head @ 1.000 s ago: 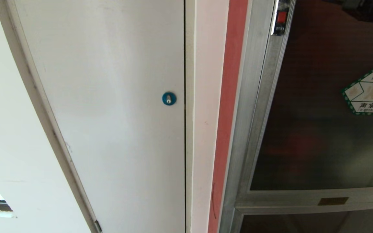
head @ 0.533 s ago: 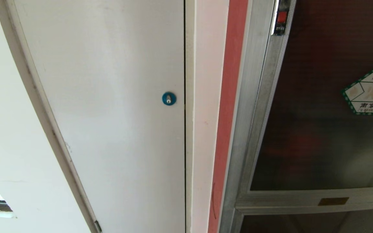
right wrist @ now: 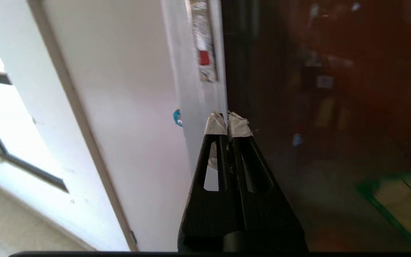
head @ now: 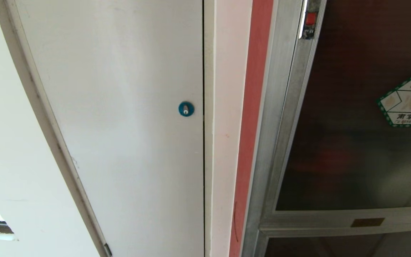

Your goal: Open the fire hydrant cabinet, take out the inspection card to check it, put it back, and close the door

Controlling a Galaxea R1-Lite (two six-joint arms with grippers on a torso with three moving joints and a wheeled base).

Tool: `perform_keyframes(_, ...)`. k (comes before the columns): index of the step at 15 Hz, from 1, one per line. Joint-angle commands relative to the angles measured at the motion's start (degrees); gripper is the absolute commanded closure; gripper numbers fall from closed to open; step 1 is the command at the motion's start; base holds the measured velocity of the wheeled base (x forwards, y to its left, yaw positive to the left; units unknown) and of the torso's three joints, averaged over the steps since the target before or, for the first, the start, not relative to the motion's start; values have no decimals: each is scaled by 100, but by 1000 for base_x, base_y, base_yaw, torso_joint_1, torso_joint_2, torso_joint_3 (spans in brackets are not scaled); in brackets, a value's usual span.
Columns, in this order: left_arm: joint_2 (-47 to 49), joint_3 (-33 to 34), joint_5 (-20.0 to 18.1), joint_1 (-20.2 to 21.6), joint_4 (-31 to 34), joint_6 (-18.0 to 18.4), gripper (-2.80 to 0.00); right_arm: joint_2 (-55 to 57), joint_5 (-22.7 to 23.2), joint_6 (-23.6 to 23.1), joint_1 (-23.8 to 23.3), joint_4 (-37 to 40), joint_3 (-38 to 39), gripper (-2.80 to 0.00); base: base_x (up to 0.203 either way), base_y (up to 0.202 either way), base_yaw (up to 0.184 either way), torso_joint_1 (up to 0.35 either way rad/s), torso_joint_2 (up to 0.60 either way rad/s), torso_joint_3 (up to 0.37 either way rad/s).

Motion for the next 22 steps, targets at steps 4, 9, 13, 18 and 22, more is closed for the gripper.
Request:
perform_keyframes(4,7,0,1,0,-2,0,0,-2491,-21,254,-994,8,1726,0,0,0,0,0,0,0)
perform_keyframes(9,7,0,1,0,-2,0,0,-4011,-436,289,-1358,33,3100,0,0,0,0,0,0,0)
perform_keyframes(13,7,0,1,0,-2,0,0,-4962,-575,119,-1411,317,3674,0,0,0,0,0,0,0)
perform_keyframes(18,7,0,1,0,-2,0,0,-5830,-548,-450,-1455,396,4962,0,0,0,0,0,0,0)
perform_keyframes(22,7,0,1,0,-2,0,0,-5883,-697,-764,-1458,-519,6231,0,0,0,0,0,0,0)
